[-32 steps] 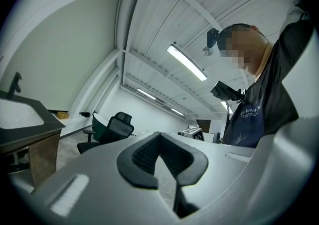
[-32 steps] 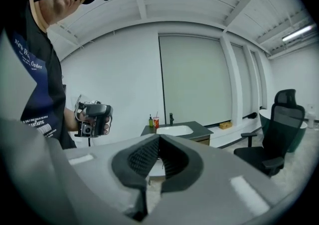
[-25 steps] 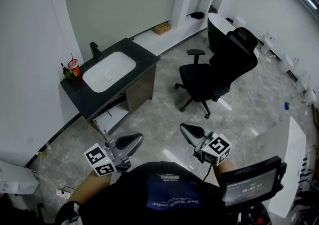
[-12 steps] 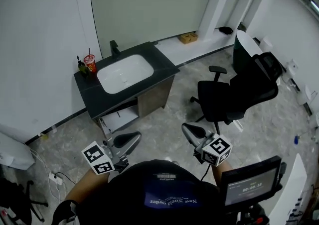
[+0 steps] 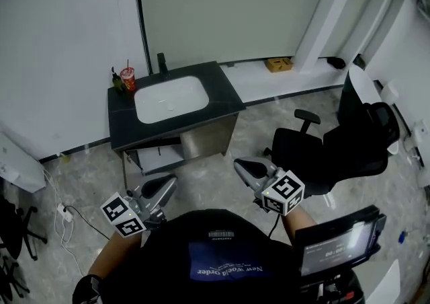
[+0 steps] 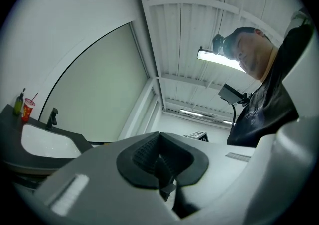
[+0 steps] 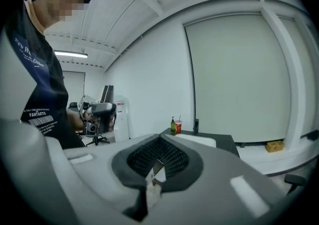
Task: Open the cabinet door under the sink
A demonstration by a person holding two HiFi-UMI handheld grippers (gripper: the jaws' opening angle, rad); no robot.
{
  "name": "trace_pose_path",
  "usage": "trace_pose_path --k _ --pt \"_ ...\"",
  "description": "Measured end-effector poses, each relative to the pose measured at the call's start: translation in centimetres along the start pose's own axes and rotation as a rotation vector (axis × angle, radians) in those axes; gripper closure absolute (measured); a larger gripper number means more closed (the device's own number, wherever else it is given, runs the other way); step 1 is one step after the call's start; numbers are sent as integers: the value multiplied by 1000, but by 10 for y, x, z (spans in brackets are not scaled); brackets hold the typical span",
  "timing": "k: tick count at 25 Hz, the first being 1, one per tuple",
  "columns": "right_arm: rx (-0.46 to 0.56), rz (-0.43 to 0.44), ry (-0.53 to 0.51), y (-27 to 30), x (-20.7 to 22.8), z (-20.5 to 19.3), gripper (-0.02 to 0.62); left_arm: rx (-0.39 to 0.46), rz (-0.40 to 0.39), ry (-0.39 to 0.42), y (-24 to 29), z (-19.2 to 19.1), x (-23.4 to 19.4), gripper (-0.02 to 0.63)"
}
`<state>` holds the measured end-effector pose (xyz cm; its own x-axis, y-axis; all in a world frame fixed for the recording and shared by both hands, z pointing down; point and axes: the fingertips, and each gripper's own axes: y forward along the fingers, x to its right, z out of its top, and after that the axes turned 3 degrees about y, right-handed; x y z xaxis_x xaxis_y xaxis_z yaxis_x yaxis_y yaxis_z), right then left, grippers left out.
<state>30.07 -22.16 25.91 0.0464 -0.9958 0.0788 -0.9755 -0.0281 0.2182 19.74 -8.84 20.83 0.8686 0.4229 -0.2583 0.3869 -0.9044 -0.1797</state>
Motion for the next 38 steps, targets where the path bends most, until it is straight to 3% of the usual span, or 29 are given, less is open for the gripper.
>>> trace_pose_path --k 5,10,18,26,32,38 --pt "-10 74 23 8 29 -7 594 -24 52 -10 29 -16 1 606" --pt "-35 120 29 43 49 -10 594 -6 76 -27 44 -16 -34 606" --pt "-50 116 16 128 91 20 594 16 56 -10 54 13 -137 606" --pt "4 82 35 224 131 65 594 -8 63 -1 44 48 -239 606" --pt "-28 171 50 289 144 72 594 30 152 4 34 61 -287 606" --pt "-44 290 18 345 171 87 595 62 311 38 27 74 -328 606"
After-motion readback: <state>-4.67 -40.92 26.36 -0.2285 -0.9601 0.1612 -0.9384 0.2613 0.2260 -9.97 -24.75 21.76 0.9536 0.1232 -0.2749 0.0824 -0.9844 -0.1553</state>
